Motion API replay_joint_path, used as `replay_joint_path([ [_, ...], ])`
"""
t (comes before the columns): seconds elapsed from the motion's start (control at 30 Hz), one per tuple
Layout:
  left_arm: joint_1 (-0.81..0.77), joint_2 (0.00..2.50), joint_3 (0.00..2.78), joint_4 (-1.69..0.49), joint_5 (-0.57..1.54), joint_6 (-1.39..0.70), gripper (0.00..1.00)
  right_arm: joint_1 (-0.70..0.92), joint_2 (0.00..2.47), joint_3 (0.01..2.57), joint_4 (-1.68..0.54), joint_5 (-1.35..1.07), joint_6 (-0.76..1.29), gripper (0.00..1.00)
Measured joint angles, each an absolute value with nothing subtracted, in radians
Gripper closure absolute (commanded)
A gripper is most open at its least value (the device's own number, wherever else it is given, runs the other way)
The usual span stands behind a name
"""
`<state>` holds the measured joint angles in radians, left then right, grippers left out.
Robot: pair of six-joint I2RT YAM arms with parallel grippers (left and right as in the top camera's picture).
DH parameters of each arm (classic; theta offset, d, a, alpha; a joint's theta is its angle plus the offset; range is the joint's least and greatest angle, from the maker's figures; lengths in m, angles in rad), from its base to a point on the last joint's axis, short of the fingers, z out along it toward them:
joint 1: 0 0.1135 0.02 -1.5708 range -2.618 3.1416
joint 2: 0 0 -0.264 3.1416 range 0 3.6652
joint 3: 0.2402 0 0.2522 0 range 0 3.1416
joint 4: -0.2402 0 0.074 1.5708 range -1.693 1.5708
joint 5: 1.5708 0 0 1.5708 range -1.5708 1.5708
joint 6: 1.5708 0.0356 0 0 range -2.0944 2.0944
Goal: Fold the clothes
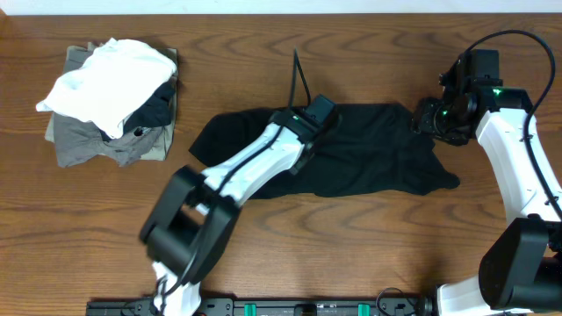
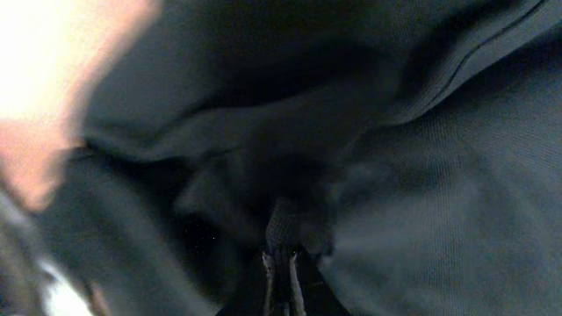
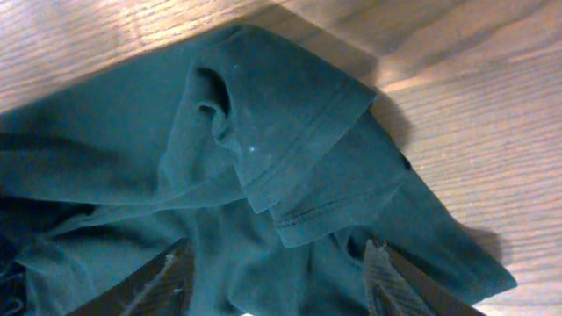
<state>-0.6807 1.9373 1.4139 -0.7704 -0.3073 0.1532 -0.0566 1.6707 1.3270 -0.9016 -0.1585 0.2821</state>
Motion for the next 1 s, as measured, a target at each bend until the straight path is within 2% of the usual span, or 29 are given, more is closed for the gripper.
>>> replay_joint_path([
  [0.03,-0.68,1.898,1.414,-0.779,-0.312,0.153,0.94,-0.057,1.671,1.327,-0.903,-0.152,0.281,0.26],
  [0.1,-0.674,1.825,1.414,-0.789,-0.319,0.153,0.94,-0.059,1.671,1.327,-0.905,-0.13,0.271,0.26],
  [0.3,-0.619,1.654,1.421,-0.822,-0.349,0.146,0.94,-0.121,1.677,1.327,-0.909,-0.123,0.27,0.31],
  [0.5,-0.55,1.595,1.421,-0.83,-0.386,0.13,0.94,-0.16,1.751,1.327,-0.91,-0.197,0.229,0.34],
  [0.73,-0.533,1.582,1.421,-0.884,-0.508,0.09,0.94,-0.091,1.842,1.327,-0.847,-0.362,0.098,0.34],
  [1.0,-0.533,1.557,1.421,-0.886,-0.555,0.038,0.94,0.035,1.852,1.327,-0.795,-0.42,0.004,0.33],
])
